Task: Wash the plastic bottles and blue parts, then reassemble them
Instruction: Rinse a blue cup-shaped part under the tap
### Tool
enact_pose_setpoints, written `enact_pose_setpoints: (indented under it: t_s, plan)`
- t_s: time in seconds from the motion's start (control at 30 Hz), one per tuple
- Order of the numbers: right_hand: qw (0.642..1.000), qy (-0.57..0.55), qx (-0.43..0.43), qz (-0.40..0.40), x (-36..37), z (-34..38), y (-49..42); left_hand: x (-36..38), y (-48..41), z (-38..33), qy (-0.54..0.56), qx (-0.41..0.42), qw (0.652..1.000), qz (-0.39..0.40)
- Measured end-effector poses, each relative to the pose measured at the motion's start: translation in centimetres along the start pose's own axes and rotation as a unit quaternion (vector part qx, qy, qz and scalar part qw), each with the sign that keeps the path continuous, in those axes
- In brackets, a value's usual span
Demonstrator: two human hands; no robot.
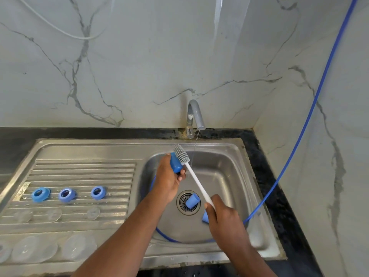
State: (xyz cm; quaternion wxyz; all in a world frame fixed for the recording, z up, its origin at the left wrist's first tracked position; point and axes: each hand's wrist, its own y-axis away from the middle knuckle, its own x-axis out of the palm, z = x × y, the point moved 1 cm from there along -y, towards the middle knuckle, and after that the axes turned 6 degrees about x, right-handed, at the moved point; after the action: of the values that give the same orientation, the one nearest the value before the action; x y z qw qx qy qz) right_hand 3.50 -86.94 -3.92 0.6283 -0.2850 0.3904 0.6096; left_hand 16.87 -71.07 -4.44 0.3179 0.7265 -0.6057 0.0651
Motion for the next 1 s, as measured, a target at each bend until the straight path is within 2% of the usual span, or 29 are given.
enact_pose_setpoints:
  t_s: [0.1, 0.17, 0.3, 0.43, 0.6, 0.73, 0.9, 1.0]
  plan:
    - [1.0, -0.009, -0.007, 0.009, 0.3, -0.5, 0.5, 0.1, -0.2, -0.3, 0.061, -0.018, 0.997, -0.036]
    - [0.999, -0.022, -0.01, 0.02, 0.2, -0.7, 1.5, 0.0, -0.6, -0.6, 0.064, -0.009, 0.997, -0.05]
    - [1.0, -0.019, -0.003, -0.001, -0.2, -0.2, -0.3, 0.8, 0.1, 0.1, 0.05, -0.005, 0.999, -0.009]
    - [1.0, -0.03, 0.005, 0.003, 0.3, -0.7, 0.8, 0.8, -0.4, -0.1, 0.076, -0.028, 0.996, -0.031]
    - [0.999, -0.032, 0.013, 0.0, 0.2, -1.0, 0.0, 1.2, -0.1, 0.6, 0.009, 0.026, 1.0, -0.001]
    - [0.999, -0.036, 0.018, 0.01, 0.2, -1.6, 1.0, 1.0, -0.6, 0.4, 0.025, -0.014, 0.999, -0.029]
    - [0.999, -0.028, 0.021, -0.007, -0.3, -1.0, 0.1, 1.6, 0.2, 0.9, 0.026, -0.022, 0.999, -0.002]
    - [1.0, -0.025, 0.011, 0.0, -0.2, -0.7, 0.6, 1.6, -0.1, 0.4, 0.066, -0.036, 0.997, -0.032]
